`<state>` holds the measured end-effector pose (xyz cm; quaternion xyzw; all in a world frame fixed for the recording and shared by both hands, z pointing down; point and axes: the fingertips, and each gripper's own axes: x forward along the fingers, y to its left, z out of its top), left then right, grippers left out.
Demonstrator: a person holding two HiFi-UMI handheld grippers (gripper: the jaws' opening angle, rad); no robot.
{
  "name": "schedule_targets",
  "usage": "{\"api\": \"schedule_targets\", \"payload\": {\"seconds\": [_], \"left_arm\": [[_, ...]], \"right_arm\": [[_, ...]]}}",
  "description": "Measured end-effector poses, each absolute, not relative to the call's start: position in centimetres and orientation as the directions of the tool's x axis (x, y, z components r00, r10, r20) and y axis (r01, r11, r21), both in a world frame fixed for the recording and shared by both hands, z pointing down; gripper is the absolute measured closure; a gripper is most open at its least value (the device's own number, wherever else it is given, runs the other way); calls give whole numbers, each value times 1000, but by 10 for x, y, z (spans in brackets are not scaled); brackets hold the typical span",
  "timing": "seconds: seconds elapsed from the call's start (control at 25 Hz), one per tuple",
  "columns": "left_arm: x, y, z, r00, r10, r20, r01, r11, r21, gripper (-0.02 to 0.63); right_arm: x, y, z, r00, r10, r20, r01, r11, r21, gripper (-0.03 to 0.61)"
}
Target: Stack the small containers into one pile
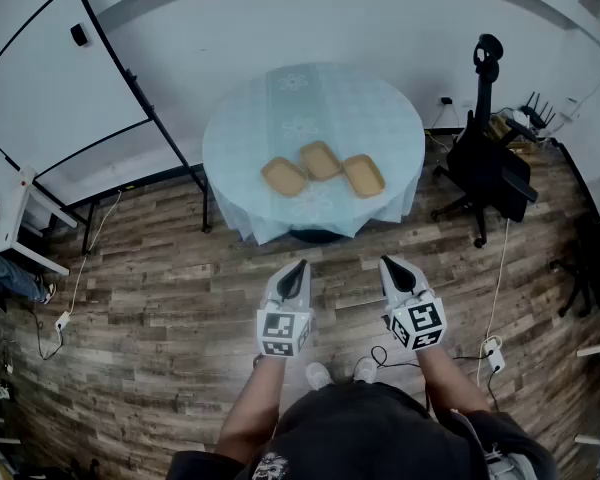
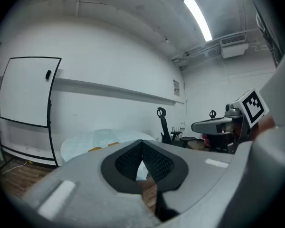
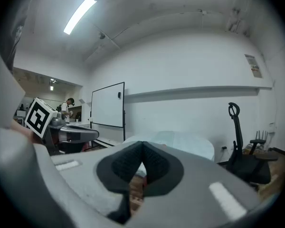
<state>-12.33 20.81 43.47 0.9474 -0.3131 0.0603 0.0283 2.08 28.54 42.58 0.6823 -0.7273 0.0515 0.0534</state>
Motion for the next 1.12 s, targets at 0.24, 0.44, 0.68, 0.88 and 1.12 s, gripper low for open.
{"api": "schedule_targets", "payload": {"seconds": [0.24, 0.44, 0.68, 0.88, 1.12], "left_arm": [[-131, 204, 450, 803, -568, 181, -574, -818, -20, 620], [-128, 203, 456, 820, -543, 181, -549, -835, -17, 620], [-116, 194, 455, 822, -544, 172, -547, -836, -29, 620], [-97, 174, 469, 806, -554, 209, -564, -826, -16, 620], [-69, 146, 466, 790, -574, 215, -591, -806, 19, 620]], "right_arm": [[9, 280, 431, -50, -987, 152, -999, 50, -5, 577], [10, 288, 435, -18, -991, 130, -999, 14, -31, 577], [24, 284, 449, -15, -986, 168, -998, 5, -65, 577], [41, 258, 454, -58, -979, 195, -997, 46, -66, 577], [66, 224, 460, -99, -971, 217, -994, 88, -60, 577]]}}
